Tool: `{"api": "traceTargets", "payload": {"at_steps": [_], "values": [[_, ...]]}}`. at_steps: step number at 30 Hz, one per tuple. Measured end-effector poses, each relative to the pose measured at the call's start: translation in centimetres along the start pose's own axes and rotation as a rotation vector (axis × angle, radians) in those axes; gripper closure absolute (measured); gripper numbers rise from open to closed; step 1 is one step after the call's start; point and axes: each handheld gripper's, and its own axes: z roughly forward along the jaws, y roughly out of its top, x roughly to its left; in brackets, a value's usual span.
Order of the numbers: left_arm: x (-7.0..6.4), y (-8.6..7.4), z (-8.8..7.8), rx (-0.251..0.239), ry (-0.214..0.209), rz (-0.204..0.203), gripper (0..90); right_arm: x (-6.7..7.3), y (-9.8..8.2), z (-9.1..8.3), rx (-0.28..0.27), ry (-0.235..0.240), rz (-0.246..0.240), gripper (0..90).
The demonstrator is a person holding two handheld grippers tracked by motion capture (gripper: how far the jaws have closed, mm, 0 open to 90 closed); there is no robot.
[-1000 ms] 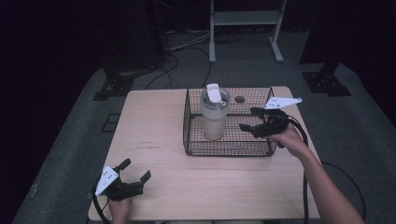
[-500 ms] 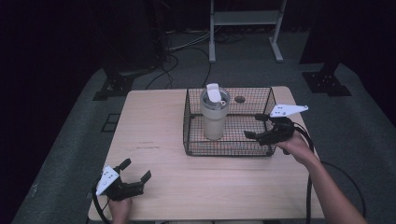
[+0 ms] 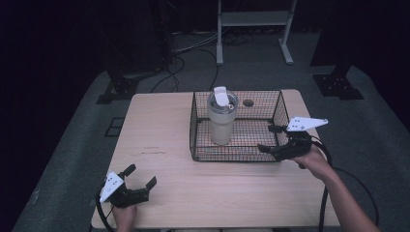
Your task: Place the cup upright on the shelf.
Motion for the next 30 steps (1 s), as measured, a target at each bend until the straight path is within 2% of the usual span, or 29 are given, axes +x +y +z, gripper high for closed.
{"api": "traceTargets", "payload": {"at_steps": [10, 30], "values": [[0.0, 0.0, 0.0, 0.002, 0.001, -0.001, 0.0, 1.1, -1.9, -1.0, 0.004, 0.01, 0.003, 12.9], [-0.1, 0.0, 0.1, 0.01, 0.005, 0.01, 0.0, 2.1, -5.0, -2.3, 0.002, 0.018, 0.016, 12.9]]}}
